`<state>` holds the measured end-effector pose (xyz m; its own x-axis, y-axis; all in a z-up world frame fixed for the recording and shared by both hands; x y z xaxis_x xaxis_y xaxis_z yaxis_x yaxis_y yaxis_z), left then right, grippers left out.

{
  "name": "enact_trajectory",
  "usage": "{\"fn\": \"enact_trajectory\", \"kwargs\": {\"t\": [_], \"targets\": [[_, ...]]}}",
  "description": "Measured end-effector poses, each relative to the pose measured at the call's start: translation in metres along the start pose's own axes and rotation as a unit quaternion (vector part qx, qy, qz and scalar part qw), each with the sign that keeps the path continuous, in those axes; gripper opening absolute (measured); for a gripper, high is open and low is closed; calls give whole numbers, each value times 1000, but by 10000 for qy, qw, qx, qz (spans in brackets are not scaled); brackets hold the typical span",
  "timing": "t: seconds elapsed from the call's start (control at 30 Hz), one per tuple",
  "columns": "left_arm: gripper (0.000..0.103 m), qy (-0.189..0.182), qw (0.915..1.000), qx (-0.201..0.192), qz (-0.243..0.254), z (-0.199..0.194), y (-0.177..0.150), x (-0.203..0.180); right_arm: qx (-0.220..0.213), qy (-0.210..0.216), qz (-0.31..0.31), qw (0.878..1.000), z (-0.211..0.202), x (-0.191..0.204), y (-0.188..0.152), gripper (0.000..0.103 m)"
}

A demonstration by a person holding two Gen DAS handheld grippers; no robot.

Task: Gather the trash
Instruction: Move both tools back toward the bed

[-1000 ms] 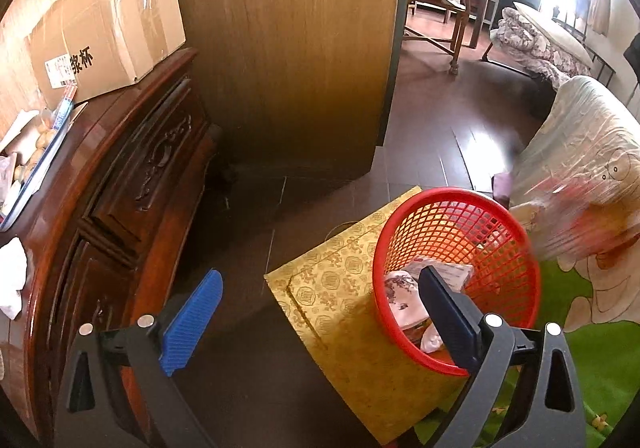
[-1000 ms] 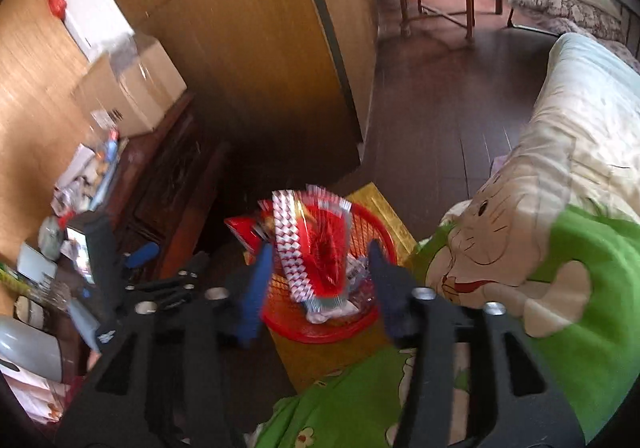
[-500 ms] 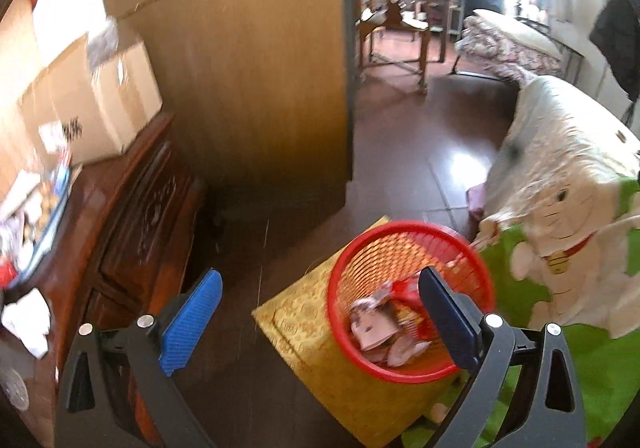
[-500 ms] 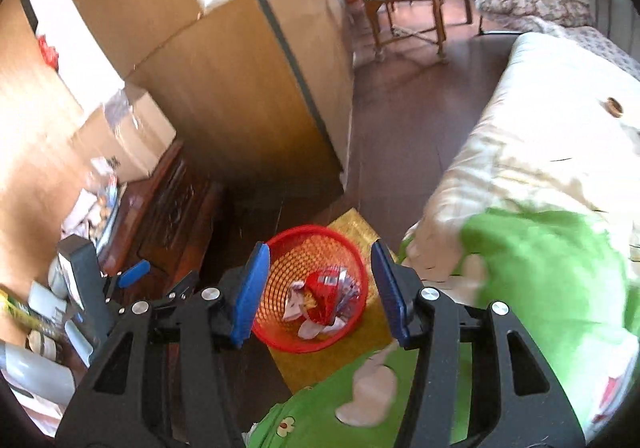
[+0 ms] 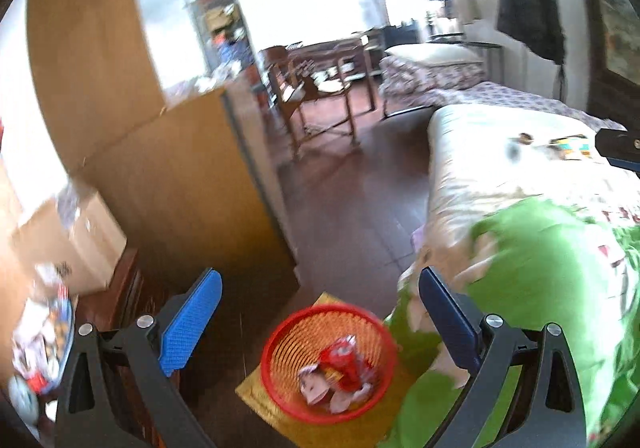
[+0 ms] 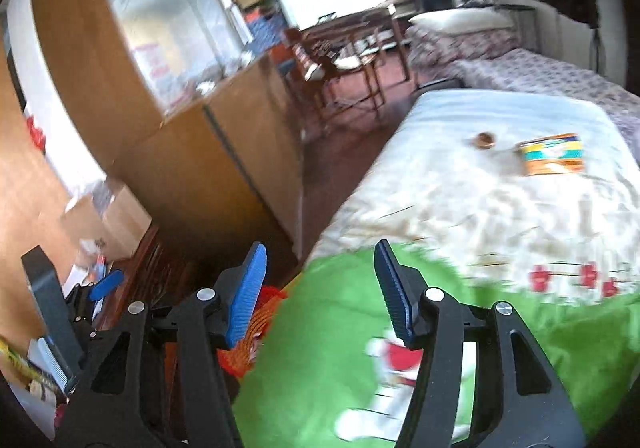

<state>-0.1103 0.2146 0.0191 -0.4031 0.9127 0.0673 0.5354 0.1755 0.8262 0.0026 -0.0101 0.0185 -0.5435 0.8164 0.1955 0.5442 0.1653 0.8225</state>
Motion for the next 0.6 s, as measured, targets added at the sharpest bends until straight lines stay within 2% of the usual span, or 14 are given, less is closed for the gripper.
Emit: {"fn": "enact_trajectory", "kwargs": {"t": [0.13, 0.3, 0.6], "targets": [[97, -211, 9989, -186, 374, -10, 13, -50, -214, -196, 257, 9992, -22, -37, -2, 58], [97, -481, 9962, -172, 705, -6, 17, -102, -365, -550, 630, 9958, -37, -87, -11, 59], [97, -839, 9889, -60, 1221, 36, 19, -196, -180, -1046, 1448, 9838, -28, -184, -40, 59]]}}
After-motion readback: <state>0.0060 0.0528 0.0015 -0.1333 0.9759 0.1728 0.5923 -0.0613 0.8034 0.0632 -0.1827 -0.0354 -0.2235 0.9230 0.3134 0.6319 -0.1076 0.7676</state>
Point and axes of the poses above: each gripper's, at about its wrist camera, not at the fingertips, and z roughly the way its jaws point, x to its left, y to its top, the point moved 8 cm from there along z, roughly the way its jaws point, and after that the axes turned 13 degrees about -z, right-handed, at the moved point
